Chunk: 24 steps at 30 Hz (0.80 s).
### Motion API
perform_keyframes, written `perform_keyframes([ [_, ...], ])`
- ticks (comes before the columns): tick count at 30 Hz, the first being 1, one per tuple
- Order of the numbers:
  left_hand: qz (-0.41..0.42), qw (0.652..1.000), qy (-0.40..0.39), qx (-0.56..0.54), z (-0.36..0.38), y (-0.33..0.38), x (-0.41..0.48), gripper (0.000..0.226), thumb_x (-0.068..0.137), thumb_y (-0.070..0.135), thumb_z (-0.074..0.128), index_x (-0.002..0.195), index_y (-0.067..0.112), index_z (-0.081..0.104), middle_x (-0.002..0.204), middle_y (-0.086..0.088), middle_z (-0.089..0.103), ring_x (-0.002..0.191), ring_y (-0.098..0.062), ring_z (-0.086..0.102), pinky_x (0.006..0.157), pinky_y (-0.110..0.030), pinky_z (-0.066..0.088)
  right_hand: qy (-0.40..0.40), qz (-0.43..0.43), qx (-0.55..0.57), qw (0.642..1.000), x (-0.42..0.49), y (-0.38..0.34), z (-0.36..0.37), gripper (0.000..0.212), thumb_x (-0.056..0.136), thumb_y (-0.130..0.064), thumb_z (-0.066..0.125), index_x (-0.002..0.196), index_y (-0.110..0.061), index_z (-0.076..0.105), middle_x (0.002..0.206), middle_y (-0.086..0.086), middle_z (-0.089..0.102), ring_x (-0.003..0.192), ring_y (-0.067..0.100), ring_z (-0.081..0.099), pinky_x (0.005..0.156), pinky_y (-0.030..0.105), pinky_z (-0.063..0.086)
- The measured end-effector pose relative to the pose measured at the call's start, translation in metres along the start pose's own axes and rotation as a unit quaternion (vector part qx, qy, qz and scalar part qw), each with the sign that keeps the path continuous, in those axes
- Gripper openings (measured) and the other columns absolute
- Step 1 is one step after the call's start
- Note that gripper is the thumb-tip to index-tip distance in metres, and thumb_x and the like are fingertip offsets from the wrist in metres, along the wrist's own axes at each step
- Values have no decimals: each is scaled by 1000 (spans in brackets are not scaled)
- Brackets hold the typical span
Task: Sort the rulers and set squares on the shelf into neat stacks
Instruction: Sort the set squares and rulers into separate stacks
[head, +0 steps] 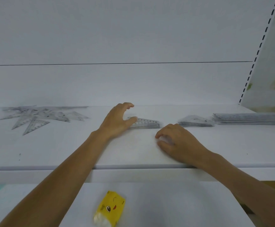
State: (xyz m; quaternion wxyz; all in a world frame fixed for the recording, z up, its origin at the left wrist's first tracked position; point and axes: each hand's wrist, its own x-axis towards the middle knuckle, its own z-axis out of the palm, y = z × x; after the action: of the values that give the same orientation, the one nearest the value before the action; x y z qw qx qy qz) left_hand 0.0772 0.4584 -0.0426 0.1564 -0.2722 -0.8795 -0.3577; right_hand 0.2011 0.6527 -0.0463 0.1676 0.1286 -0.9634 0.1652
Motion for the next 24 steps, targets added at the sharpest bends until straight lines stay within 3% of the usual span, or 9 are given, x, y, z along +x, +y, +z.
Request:
perform_keyframes([
  [3,-5,999,12,30,-17,-3,-8,32,86,29,59,117,22,54,118,4,54,107,-9,50,92,-25,38,31,-12,12,999,9,-3,0,29,89,-23,52,118,-19,54,122,-5,53,113,12,42,89,16,28],
  [8,-38,994,18,99,-65,-24,-45,25,86,26,60,110,20,59,110,4,60,96,-7,54,86,-26,43,38,-67,71,994,59,-43,2,32,87,-20,57,119,-16,54,119,0,55,109,15,48,85,18,32],
  [13,-88,983,70,144,-129,-52,-107,19,85,27,61,104,28,59,102,14,58,87,-2,54,76,-20,39,69,-126,186,972,109,-108,16,17,84,-10,58,100,-15,63,99,-4,63,89,12,59,74,17,40],
  [16,-114,977,94,156,-158,-65,-136,20,84,23,63,104,24,61,100,13,58,86,-4,55,76,-20,39,89,-145,237,956,125,-152,35,17,82,-8,56,97,-14,63,94,-6,63,83,10,58,76,19,44],
  [24,-137,974,90,155,-211,-117,-166,21,85,24,62,106,22,61,104,7,61,92,-9,58,83,-25,44,79,-178,226,954,173,-234,83,19,84,-10,56,102,-14,61,91,-9,59,84,12,58,81,32,50],
])
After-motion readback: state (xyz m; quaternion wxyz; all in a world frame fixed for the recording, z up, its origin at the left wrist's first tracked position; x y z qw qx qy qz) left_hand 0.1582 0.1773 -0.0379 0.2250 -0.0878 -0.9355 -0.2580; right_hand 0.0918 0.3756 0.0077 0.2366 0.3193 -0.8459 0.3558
